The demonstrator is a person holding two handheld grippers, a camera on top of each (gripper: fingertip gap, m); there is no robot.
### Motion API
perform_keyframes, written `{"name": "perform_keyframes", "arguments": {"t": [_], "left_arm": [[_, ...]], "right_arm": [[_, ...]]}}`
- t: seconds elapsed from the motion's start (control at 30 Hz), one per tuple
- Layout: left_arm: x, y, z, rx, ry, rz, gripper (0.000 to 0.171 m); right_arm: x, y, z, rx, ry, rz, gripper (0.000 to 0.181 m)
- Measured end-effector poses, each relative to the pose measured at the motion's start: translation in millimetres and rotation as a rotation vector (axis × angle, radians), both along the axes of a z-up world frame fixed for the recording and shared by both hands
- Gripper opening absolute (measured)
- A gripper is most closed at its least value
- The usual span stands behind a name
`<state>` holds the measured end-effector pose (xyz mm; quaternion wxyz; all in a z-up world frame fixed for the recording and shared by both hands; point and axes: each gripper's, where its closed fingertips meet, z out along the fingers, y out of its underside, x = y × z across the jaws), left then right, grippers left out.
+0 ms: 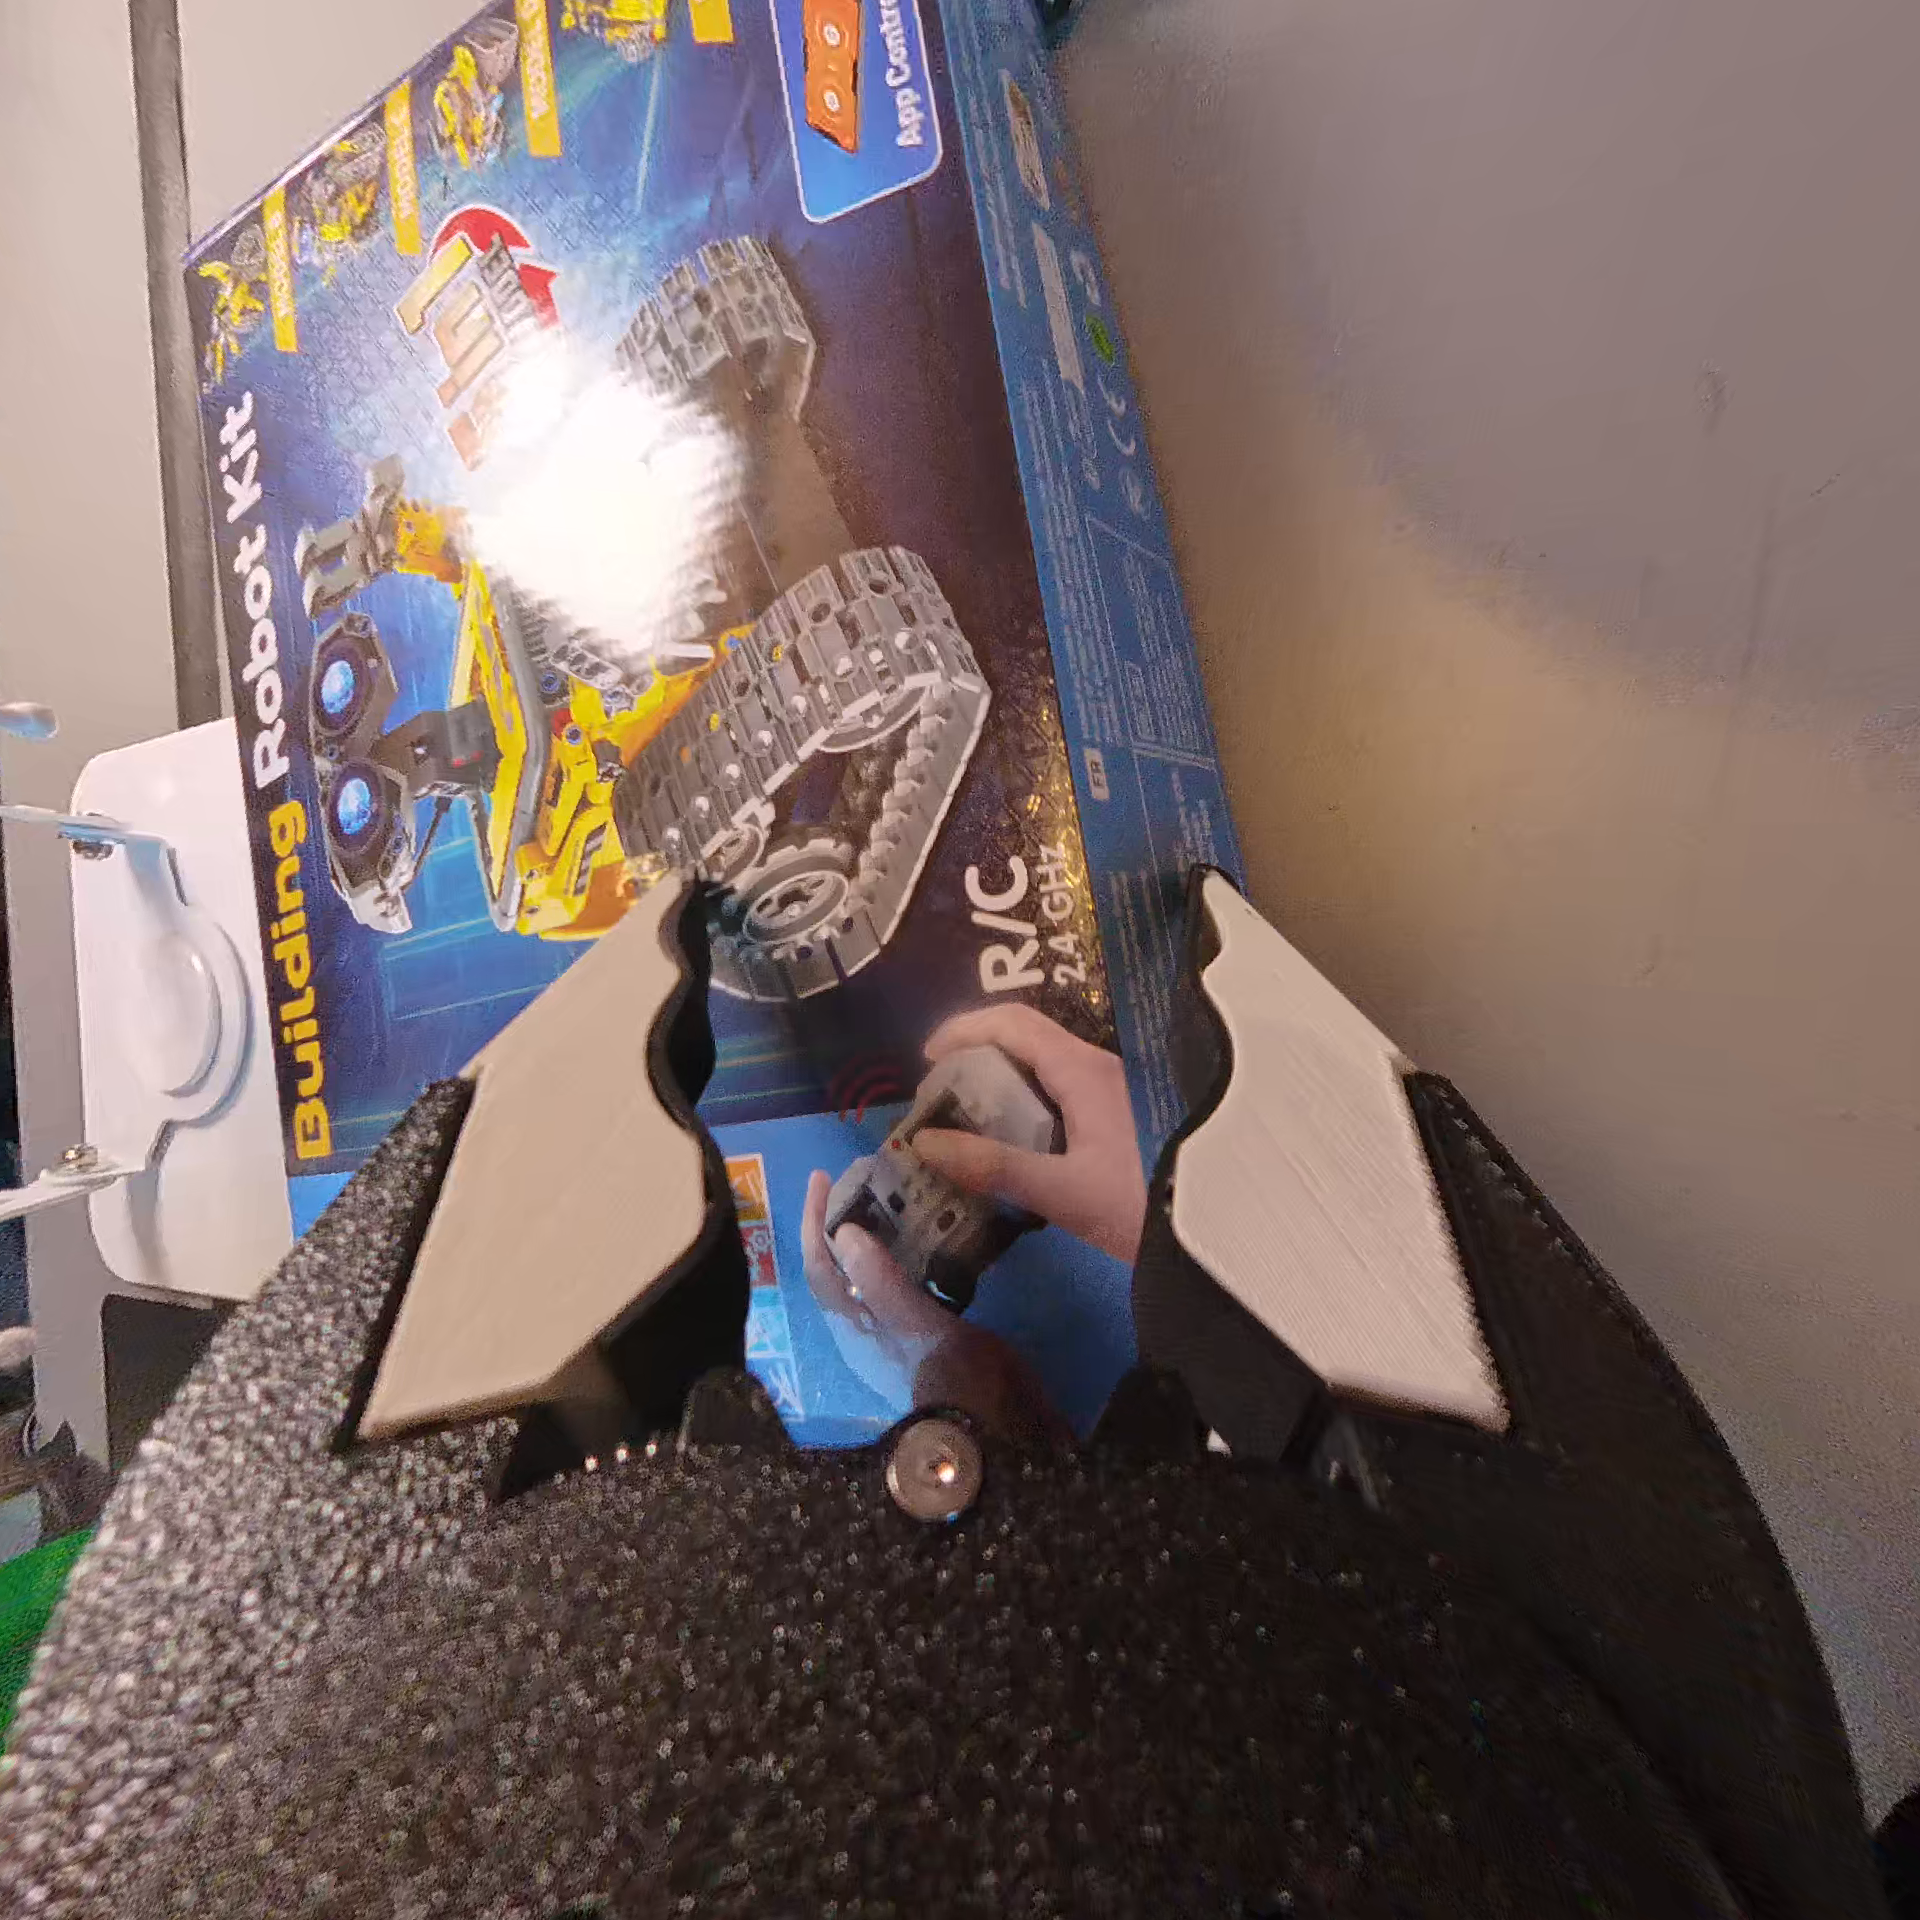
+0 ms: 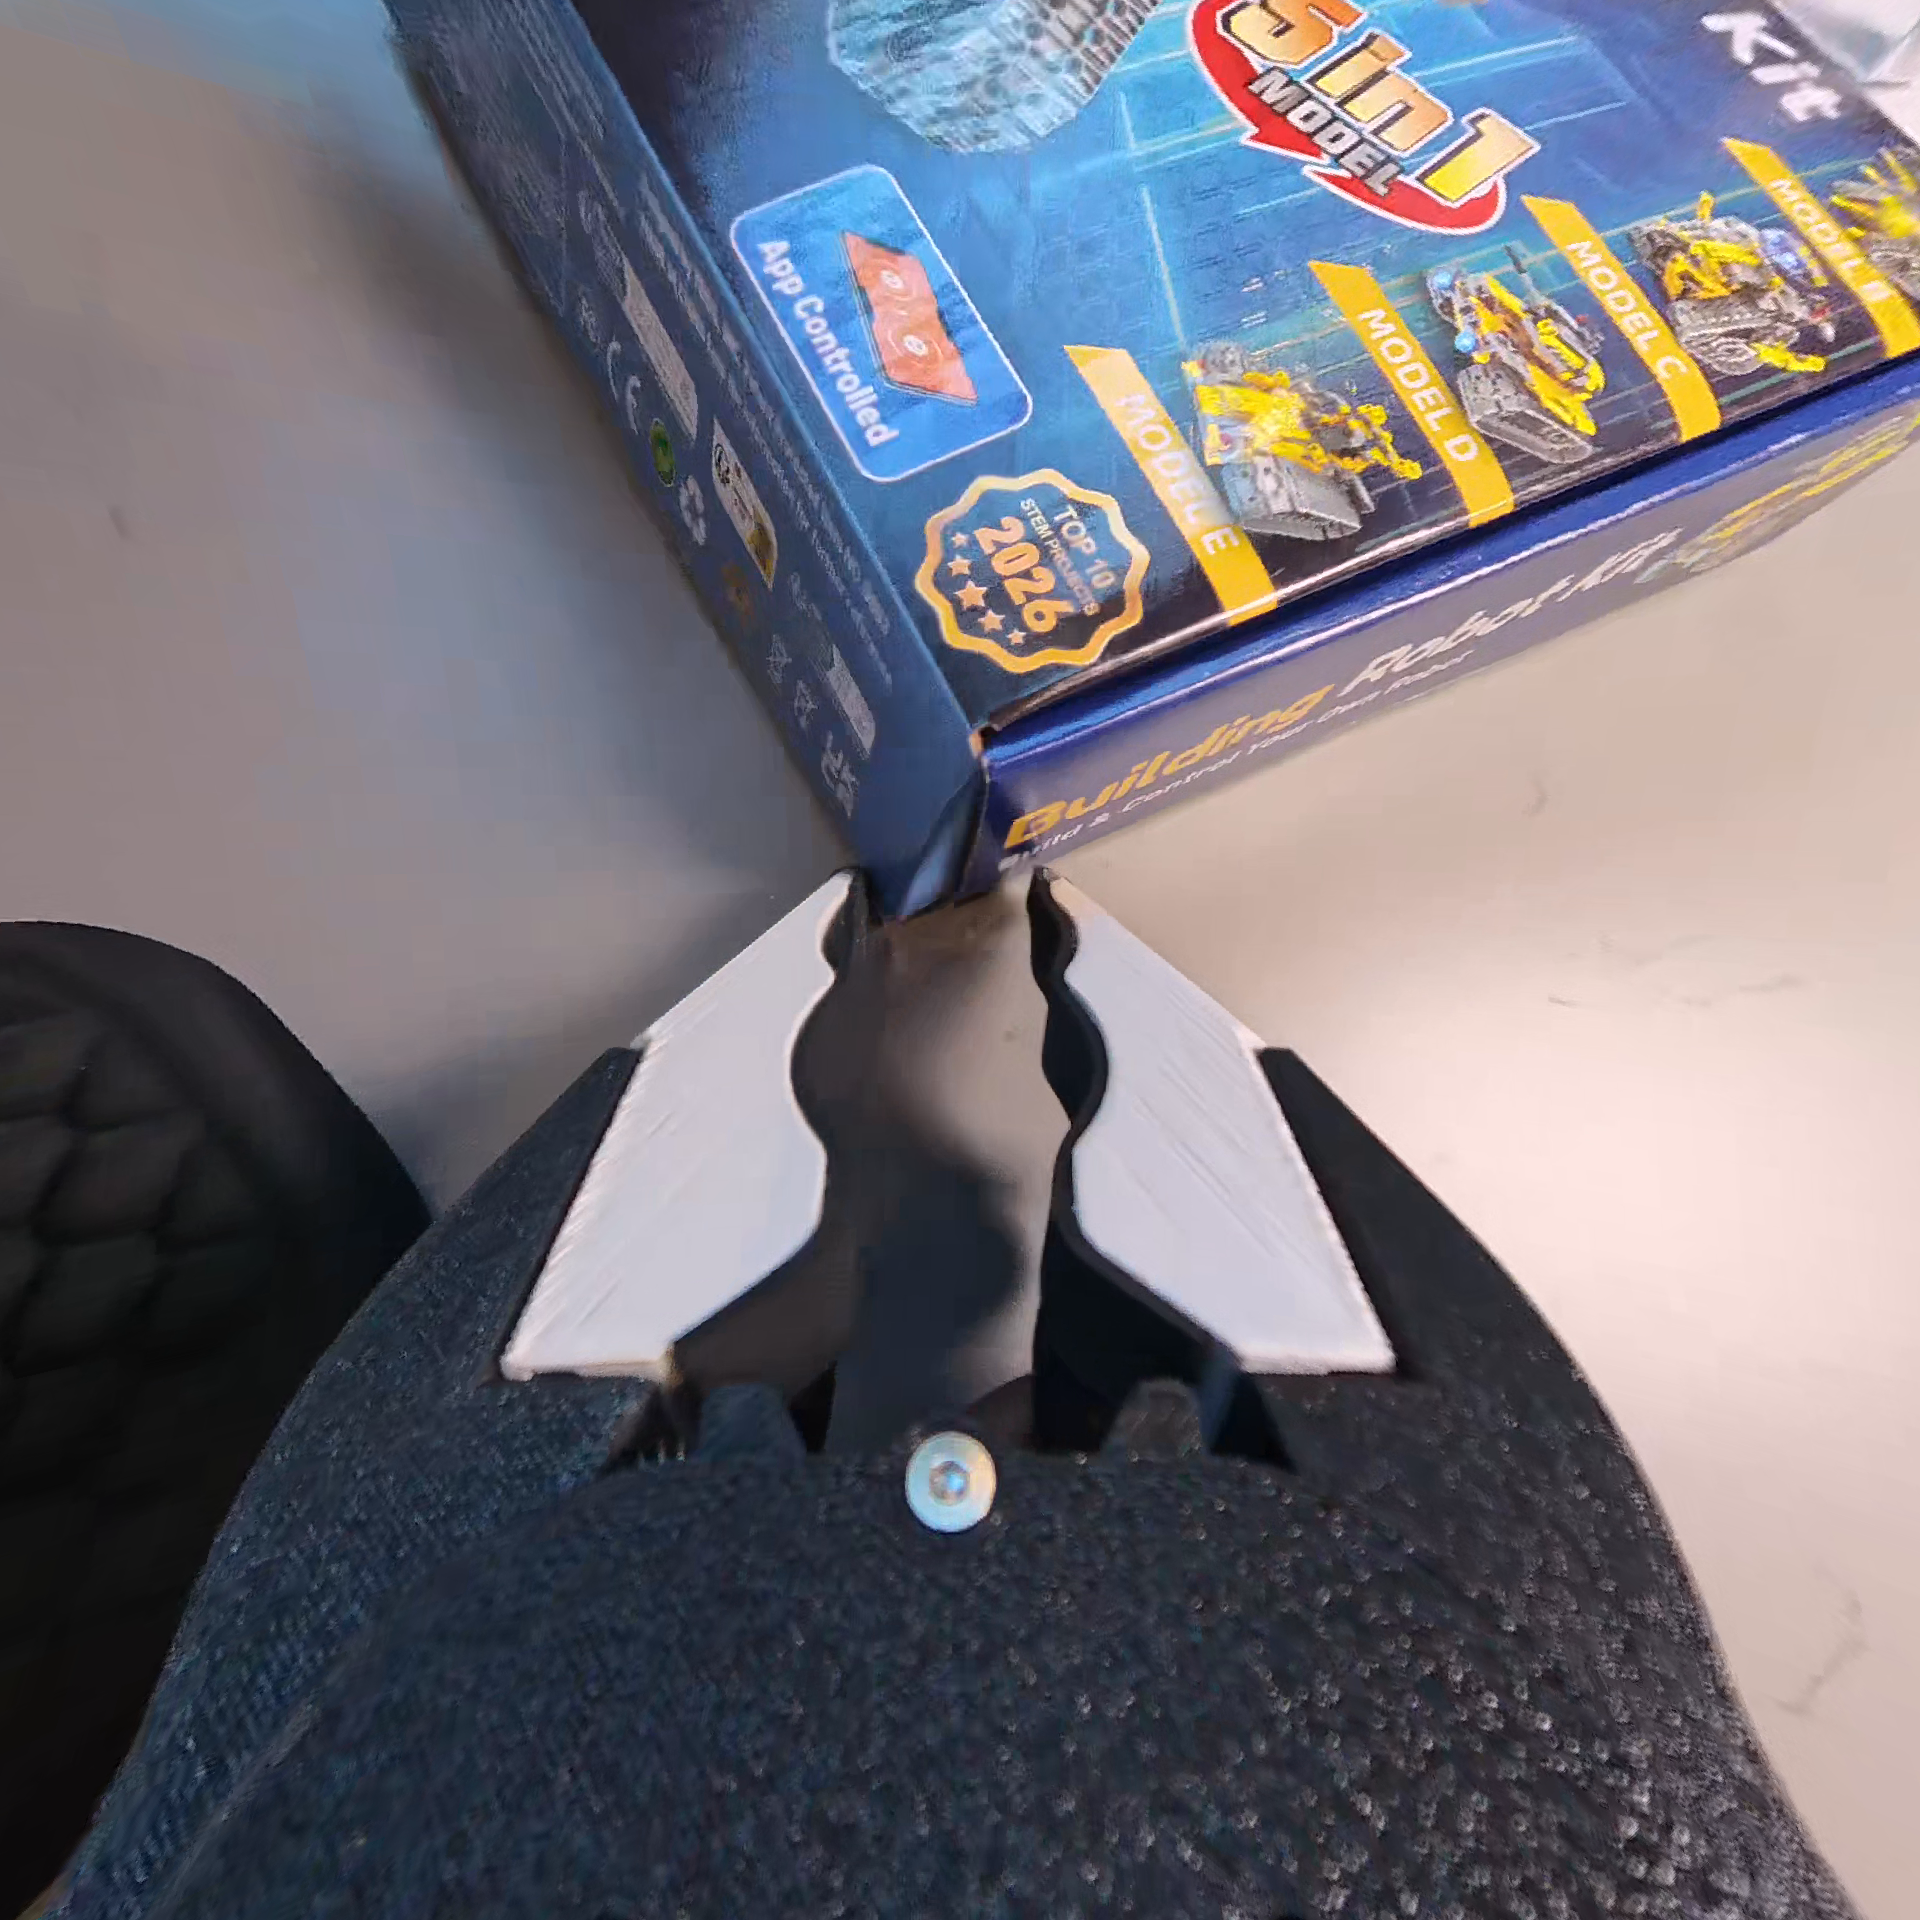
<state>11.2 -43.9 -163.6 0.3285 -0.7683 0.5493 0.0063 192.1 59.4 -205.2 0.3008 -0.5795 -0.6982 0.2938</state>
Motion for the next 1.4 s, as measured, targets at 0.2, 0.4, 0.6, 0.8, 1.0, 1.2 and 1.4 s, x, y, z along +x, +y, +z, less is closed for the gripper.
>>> {"name": "perform_keyframes", "arguments": {"t": [0.2, 0.4, 0.6, 0.8, 1.0, 1.2, 1.4], "left_arm": [[-39, -24, 7, 0.027, -0.034, 0.162, 0.100], [-59, -50, 2, 0.103, -0.161, 0.174, 0.093], [-55, -49, -2, 0.276, -0.174, 0.043, 0.084], [-55, -42, -8, 0.442, -0.139, -0.059, 0.076], [-58, -36, -10, 0.559, -0.171, -0.095, 0.070], [-64, -31, -9, 0.560, -0.167, -0.096, 0.069], [-69, -37, -2, 0.428, -0.224, 0.022, 0.077]], "right_arm": [[0, 21, 29, 0.073, 0.058, -0.110, 0.086], [-41, 10, 54, 0.286, -0.057, 0.058, 0.112], [-54, 21, 28, 0.385, -0.273, 0.179, 0.113], [-53, 29, 26, 0.485, -0.296, 0.198, 0.096], [-54, 28, 26, 0.506, -0.265, 0.204, 0.091], [-55, 23, 27, 0.525, -0.204, 0.211, 0.085], [-56, 19, 31, 0.457, -0.132, 0.160, 0.091]]}}
